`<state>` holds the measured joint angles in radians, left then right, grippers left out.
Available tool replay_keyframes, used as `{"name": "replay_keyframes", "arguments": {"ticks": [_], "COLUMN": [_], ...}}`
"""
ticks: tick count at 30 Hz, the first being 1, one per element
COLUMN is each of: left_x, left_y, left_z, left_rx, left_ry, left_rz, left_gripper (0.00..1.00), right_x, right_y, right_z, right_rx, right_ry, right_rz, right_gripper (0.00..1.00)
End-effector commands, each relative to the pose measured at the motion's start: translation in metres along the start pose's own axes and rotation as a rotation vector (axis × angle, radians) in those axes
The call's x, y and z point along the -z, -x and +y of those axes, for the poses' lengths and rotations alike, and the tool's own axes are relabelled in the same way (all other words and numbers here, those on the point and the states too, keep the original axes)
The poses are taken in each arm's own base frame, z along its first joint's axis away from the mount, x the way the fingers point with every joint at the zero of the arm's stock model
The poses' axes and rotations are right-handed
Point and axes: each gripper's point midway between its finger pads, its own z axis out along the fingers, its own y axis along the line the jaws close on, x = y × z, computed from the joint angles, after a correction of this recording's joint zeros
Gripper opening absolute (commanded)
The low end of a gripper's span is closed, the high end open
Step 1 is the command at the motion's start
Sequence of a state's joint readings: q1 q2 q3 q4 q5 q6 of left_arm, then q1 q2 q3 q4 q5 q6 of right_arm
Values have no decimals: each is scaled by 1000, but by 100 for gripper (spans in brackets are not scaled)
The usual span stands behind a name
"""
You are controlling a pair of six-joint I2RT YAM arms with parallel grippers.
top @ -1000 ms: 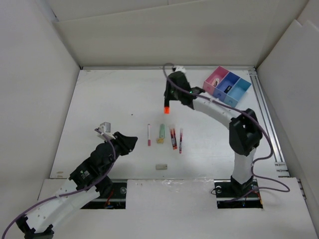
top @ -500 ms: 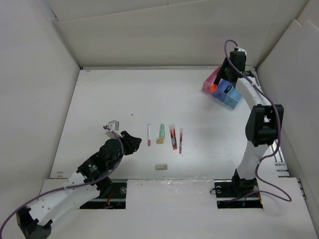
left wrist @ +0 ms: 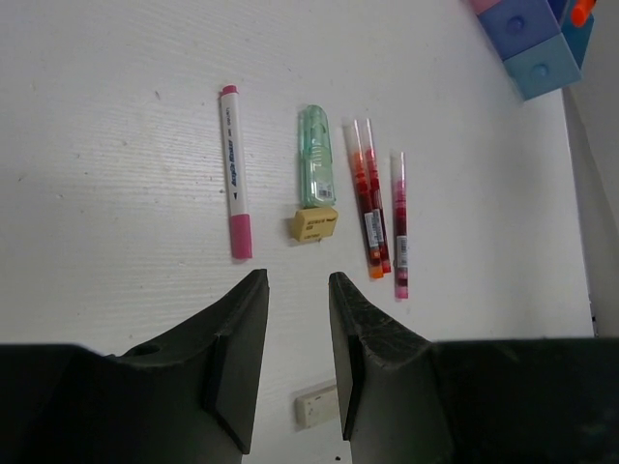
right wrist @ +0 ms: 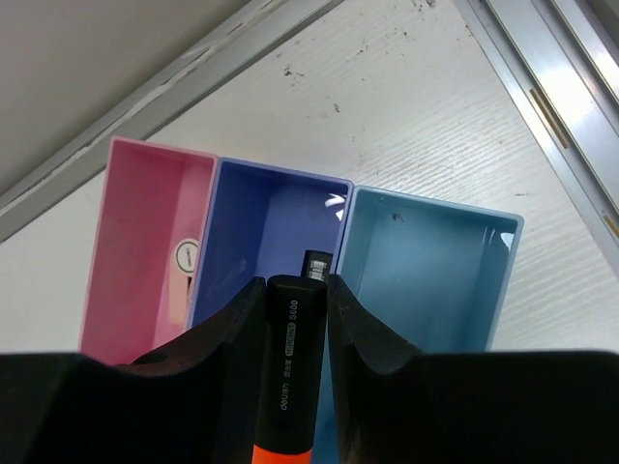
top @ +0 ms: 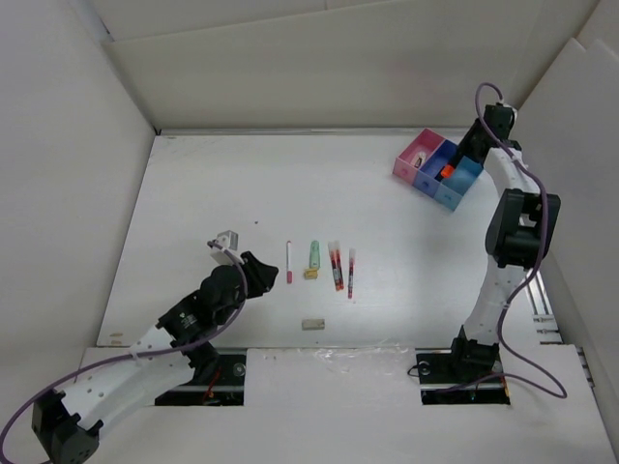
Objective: Sort the stationery into containers
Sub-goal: Place the pen in the storage box.
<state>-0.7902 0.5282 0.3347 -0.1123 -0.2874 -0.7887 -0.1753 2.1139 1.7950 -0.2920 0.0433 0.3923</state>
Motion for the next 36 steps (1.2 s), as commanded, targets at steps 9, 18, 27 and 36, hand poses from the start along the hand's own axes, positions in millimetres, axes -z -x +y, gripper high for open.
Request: {"name": "replay_keyframes", "arguments": {"ticks": [9,18,27,36], "left_x": [-6,-7,-3,-1], "left_y": [-1,-3,0,-4], "left_z": [-4,-3,-2,4], "left_rx": [-7,-10,-6,-4], "left_ry": [-11,-5,-6,8], "left_rz": [0,6,-8,5], "left_gripper": [28,28,28,28], "right_x": [0,-10,-7,78], "right_y": [36,23,17,29], "right_z": [35,46,43,89], "right_rx": [-20,-8,-8,68], "right_ry": [84,107,100,254], "right_rz": [-79,-47,-33,-106], "right_gripper": [24,31,42,26]}}
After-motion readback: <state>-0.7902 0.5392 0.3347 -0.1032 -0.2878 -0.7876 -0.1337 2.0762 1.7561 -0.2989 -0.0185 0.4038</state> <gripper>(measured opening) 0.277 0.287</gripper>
